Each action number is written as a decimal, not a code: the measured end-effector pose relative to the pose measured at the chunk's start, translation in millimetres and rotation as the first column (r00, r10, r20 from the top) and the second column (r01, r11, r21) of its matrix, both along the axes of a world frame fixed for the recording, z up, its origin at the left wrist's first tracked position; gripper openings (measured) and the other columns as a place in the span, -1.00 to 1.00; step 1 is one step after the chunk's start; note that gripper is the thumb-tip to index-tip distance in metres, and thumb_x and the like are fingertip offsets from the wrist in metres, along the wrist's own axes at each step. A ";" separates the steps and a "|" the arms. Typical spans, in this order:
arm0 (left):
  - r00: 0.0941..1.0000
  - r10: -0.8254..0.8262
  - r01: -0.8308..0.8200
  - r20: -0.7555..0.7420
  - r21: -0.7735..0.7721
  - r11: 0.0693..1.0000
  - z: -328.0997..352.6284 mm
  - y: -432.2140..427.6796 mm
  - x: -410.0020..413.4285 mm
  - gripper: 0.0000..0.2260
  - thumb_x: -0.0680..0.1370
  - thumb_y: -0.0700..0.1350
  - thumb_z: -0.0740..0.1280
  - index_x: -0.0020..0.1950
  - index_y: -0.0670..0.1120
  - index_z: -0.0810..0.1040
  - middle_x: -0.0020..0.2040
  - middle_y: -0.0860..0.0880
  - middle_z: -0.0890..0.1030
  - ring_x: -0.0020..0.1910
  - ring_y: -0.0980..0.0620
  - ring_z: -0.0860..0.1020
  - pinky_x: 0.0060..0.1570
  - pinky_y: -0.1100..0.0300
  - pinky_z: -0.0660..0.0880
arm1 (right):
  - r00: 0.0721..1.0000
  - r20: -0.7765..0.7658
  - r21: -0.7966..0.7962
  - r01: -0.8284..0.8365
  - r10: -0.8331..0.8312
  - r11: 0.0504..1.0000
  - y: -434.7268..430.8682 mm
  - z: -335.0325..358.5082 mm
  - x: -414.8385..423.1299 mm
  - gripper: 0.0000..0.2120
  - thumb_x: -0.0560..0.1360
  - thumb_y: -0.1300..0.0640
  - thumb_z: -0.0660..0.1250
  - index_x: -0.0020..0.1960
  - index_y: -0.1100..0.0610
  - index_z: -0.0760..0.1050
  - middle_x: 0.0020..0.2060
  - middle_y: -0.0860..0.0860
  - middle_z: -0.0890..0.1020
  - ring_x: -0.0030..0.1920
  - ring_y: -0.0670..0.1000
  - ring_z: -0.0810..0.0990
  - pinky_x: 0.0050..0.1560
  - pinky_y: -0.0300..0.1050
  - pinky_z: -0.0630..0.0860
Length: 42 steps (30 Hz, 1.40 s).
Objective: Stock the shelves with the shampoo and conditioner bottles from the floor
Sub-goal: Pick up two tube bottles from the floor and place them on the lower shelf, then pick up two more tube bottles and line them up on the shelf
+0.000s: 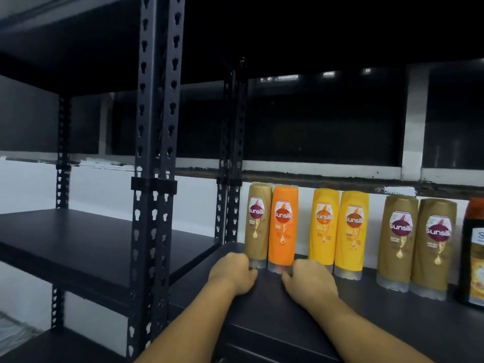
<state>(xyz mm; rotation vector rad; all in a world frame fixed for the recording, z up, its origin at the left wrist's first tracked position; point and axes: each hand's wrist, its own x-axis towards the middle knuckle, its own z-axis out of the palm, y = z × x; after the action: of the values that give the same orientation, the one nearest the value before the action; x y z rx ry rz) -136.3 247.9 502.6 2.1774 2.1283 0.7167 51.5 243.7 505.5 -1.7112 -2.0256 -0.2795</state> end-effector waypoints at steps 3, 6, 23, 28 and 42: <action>0.999 -0.024 0.022 -0.027 -0.077 0.997 -0.3 -21.0 0.3 -0.67 0.63 0.16 0.22 0.12 -0.06 0.59 0.05 -0.04 0.60 -0.01 -0.04 0.58 -0.04 0.04 0.55 | 0.997 -0.005 -0.104 -0.081 0.081 0.991 -12.9 -1.6 7.1 -0.75 0.60 -0.09 0.20 -0.06 0.04 0.54 -0.07 0.01 0.65 0.00 0.09 0.63 -0.08 -0.04 0.52; 0.996 -0.082 0.078 -0.032 -0.114 0.990 -1.6 -45.0 1.4 -0.65 0.63 0.20 0.20 0.07 -0.04 0.61 -0.02 0.00 0.59 -0.04 -0.01 0.58 -0.05 0.04 0.54 | 0.992 0.000 -0.193 -0.125 0.128 0.973 -36.6 -1.3 15.3 -0.69 0.61 -0.13 0.18 0.06 0.05 0.57 0.05 0.03 0.66 0.08 0.07 0.61 0.03 0.00 0.54; 0.948 -0.317 0.310 0.016 0.179 0.934 -51.5 -232.3 56.9 -0.61 0.69 0.06 0.24 0.44 -0.10 0.54 0.39 -0.09 0.58 0.37 -0.09 0.51 0.31 -0.01 0.47 | 0.928 -0.047 -0.215 -0.371 0.370 0.903 -244.6 -35.6 62.1 -0.47 0.71 -0.09 0.08 0.62 0.09 0.18 0.59 -0.01 0.25 0.60 -0.03 0.13 0.59 -0.05 -0.01; 0.931 -0.333 0.330 0.153 0.043 0.943 -134.3 -281.9 73.0 -0.68 0.63 0.08 0.27 0.27 -0.05 0.63 0.16 -0.05 0.69 0.17 -0.07 0.61 0.16 -0.03 0.56 | 0.943 -0.096 -0.316 -0.332 0.318 0.889 -290.4 -102.5 80.4 -0.56 0.66 -0.05 0.17 0.50 0.06 0.37 0.42 0.02 0.51 0.42 0.10 0.45 0.40 0.02 0.40; 0.957 -0.147 0.272 0.250 -0.600 0.752 -405.8 -330.9 89.7 -0.63 0.63 0.05 0.32 0.24 -0.22 0.60 0.20 -0.20 0.64 0.22 -0.18 0.57 0.16 0.06 0.52 | 0.978 -0.124 -0.818 -0.196 0.166 0.541 -320.9 -385.1 106.0 -0.59 0.59 -0.07 0.28 0.37 0.09 0.50 0.28 0.18 0.58 0.28 0.20 0.54 0.21 0.00 0.49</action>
<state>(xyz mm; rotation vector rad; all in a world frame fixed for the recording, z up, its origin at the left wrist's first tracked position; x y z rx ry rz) -46.6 -83.0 96.7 1.8353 1.6517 0.1334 157.5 -77.3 120.4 -1.9090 -2.4763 0.9500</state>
